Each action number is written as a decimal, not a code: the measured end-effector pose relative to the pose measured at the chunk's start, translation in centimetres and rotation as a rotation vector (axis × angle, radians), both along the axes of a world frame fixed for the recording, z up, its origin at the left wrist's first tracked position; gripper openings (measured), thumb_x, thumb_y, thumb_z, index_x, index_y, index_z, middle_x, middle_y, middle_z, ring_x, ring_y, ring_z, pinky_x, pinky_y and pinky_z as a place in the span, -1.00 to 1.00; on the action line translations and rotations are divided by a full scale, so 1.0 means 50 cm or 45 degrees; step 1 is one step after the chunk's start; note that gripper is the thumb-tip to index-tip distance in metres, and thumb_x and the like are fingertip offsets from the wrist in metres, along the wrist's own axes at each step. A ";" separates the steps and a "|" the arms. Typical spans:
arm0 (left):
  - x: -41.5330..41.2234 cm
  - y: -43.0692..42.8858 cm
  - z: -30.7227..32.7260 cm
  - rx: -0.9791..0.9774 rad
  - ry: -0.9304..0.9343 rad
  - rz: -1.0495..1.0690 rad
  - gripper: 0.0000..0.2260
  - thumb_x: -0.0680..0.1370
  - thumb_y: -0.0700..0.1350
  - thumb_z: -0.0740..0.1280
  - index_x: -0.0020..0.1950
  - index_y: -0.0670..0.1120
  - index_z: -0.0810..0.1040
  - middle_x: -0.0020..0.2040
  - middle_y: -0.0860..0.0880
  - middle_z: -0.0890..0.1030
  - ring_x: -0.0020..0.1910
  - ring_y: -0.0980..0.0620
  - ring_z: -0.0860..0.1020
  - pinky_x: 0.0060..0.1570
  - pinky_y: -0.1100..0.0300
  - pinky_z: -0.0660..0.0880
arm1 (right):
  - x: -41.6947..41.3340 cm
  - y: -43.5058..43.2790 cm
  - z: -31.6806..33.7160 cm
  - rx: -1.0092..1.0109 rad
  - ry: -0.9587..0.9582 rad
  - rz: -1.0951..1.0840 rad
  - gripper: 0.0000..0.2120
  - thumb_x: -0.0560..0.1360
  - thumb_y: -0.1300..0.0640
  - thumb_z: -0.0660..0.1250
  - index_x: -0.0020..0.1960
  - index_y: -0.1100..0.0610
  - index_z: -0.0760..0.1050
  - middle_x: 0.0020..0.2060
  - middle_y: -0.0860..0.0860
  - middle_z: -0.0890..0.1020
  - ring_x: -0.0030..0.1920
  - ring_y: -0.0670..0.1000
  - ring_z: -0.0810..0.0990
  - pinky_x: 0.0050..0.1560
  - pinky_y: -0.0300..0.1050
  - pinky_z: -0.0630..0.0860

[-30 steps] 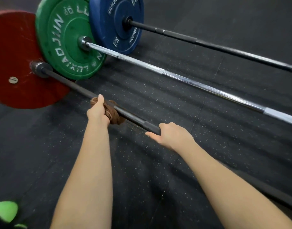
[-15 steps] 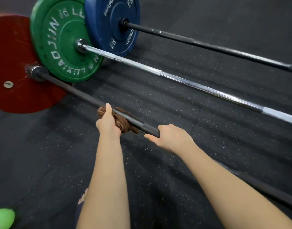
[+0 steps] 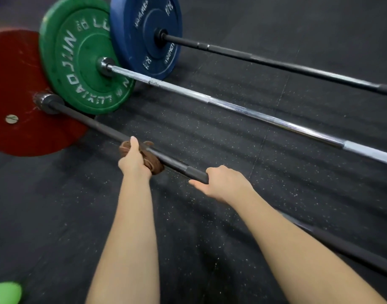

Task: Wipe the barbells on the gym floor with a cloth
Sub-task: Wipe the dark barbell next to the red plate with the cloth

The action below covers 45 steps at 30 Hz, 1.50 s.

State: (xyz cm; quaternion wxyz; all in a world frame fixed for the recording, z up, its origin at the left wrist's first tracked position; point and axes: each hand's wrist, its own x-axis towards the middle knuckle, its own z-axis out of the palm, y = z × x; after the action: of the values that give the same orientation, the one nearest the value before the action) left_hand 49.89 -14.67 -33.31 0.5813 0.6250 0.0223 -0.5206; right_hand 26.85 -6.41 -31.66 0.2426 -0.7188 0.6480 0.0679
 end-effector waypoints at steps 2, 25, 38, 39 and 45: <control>-0.071 0.049 0.010 0.020 -0.074 0.016 -0.54 0.51 0.11 0.53 0.20 -0.14 0.47 -0.03 -0.06 0.61 -0.15 -0.04 0.65 -0.02 -0.07 0.60 | 0.002 0.002 0.000 -0.006 0.000 -0.008 -0.43 0.53 -0.48 0.07 -0.15 0.03 0.37 -0.22 -0.03 0.51 -0.19 0.09 0.56 -0.05 0.05 0.60; -0.162 0.122 0.013 0.042 -0.062 -0.071 -0.57 0.55 0.11 0.49 0.20 -0.16 0.48 -0.04 -0.03 0.60 -0.12 -0.02 0.64 -0.08 0.01 0.60 | 0.005 0.005 0.003 -0.064 0.023 -0.004 -0.46 0.55 -0.44 0.12 -0.10 0.05 0.45 -0.24 -0.03 0.53 -0.26 0.04 0.56 -0.13 0.00 0.60; -0.043 0.054 0.018 -0.054 0.054 -0.084 -0.47 0.46 0.07 0.59 0.31 -0.14 0.53 0.06 -0.14 0.72 -0.11 -0.13 0.74 -0.06 -0.33 0.63 | -0.092 0.051 0.009 0.099 0.121 0.065 -0.37 0.50 -0.52 0.08 0.03 0.05 0.40 -0.15 0.00 0.58 -0.20 0.06 0.58 -0.11 0.00 0.55; -0.047 0.056 0.025 -0.046 0.011 -0.075 -0.51 0.50 0.06 0.55 0.29 -0.16 0.52 0.02 -0.11 0.70 -0.12 -0.09 0.73 -0.06 -0.21 0.66 | -0.098 0.057 0.007 0.135 0.105 0.016 -0.39 0.50 -0.51 0.11 0.01 0.06 0.43 -0.15 0.01 0.61 -0.24 0.04 0.59 -0.11 -0.02 0.57; -0.138 0.128 0.033 -0.011 -0.074 -0.118 -0.60 0.54 0.11 0.50 0.15 -0.14 0.49 0.07 -0.10 0.66 -0.06 -0.07 0.70 0.01 -0.04 0.66 | -0.084 0.063 -0.001 0.042 0.131 -0.085 -0.61 0.51 -0.29 0.22 -0.02 0.04 0.52 -0.21 -0.03 0.55 -0.24 0.05 0.58 -0.15 -0.05 0.56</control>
State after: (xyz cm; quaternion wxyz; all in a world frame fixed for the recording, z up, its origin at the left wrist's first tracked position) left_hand 43.01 -8.27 -31.68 0.5596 0.6376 -0.0259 -0.5288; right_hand 22.67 -3.26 -31.71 0.2230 -0.6883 0.6819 0.1072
